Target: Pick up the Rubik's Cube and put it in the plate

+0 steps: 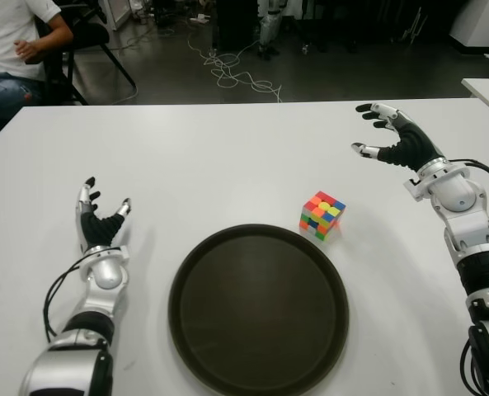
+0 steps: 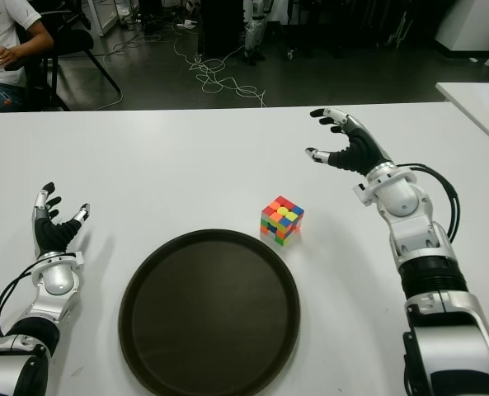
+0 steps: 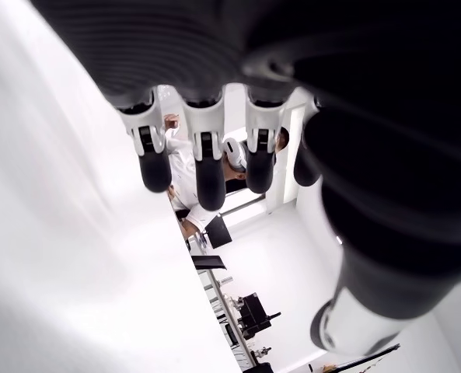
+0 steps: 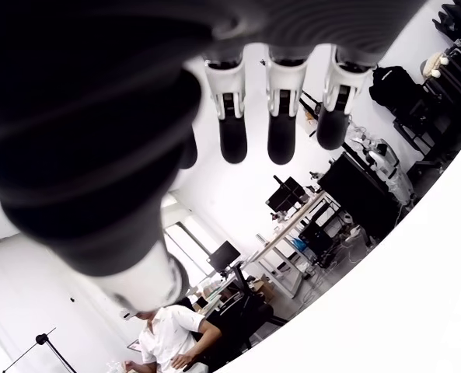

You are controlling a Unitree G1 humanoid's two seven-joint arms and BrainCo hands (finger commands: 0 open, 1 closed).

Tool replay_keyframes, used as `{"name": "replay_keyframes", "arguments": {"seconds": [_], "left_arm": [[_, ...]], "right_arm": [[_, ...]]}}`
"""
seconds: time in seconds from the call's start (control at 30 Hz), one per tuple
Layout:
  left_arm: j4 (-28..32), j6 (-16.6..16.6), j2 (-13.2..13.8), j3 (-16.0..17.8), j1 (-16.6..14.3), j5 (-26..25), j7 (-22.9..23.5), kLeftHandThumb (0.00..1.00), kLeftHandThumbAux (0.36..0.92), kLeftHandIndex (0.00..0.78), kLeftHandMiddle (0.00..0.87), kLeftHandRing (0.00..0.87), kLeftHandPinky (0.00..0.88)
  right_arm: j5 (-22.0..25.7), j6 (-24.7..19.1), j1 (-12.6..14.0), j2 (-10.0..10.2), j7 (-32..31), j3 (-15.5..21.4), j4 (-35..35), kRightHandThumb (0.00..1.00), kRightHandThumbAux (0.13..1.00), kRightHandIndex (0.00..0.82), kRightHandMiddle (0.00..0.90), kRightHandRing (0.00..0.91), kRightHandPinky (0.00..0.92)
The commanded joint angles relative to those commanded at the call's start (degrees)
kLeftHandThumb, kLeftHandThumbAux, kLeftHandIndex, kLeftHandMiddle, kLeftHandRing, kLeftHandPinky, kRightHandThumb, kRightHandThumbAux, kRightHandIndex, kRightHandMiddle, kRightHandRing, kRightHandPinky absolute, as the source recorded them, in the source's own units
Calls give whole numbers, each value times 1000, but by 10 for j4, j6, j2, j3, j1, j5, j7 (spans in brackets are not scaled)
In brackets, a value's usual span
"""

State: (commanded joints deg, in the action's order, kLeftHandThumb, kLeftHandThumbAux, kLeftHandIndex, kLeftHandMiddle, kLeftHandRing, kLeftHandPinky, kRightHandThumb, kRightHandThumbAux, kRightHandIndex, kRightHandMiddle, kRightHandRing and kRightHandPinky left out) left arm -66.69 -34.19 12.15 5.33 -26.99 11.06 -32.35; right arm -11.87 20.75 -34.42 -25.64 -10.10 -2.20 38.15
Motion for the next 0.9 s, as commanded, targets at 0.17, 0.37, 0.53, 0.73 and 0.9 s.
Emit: {"name": "replay_keyframes", "arguments": {"seconds": [0.17,0.37,0.53,0.73,0.9], "left_arm": [[0,0,0,-1,0,2,-1,0,775,89,114,121,120],[0,4,0,-2,-1,3,-1,0,769,100,122,126,131],[-1,4,-1,-1,-2,1,-1,0,774,104,130,137,138],[-3,5,-1,-2,-3,3,-3,0,781,100,125,135,143],[-4,10,1,-3,-3,6,-7,0,780,93,112,112,104]], "right_arm": [[-2,-3,2,-2,2,0,-3,374,814,172,179,141,87],[-3,-33,36,4,0,-1,-74,292,792,111,136,104,48],[-8,-68,74,7,-2,-3,-152,208,774,75,99,75,33],[-19,-90,98,14,-4,-13,-209,176,758,45,66,49,41],[-28,-95,109,11,-15,-23,-238,121,750,15,48,36,27]]}}
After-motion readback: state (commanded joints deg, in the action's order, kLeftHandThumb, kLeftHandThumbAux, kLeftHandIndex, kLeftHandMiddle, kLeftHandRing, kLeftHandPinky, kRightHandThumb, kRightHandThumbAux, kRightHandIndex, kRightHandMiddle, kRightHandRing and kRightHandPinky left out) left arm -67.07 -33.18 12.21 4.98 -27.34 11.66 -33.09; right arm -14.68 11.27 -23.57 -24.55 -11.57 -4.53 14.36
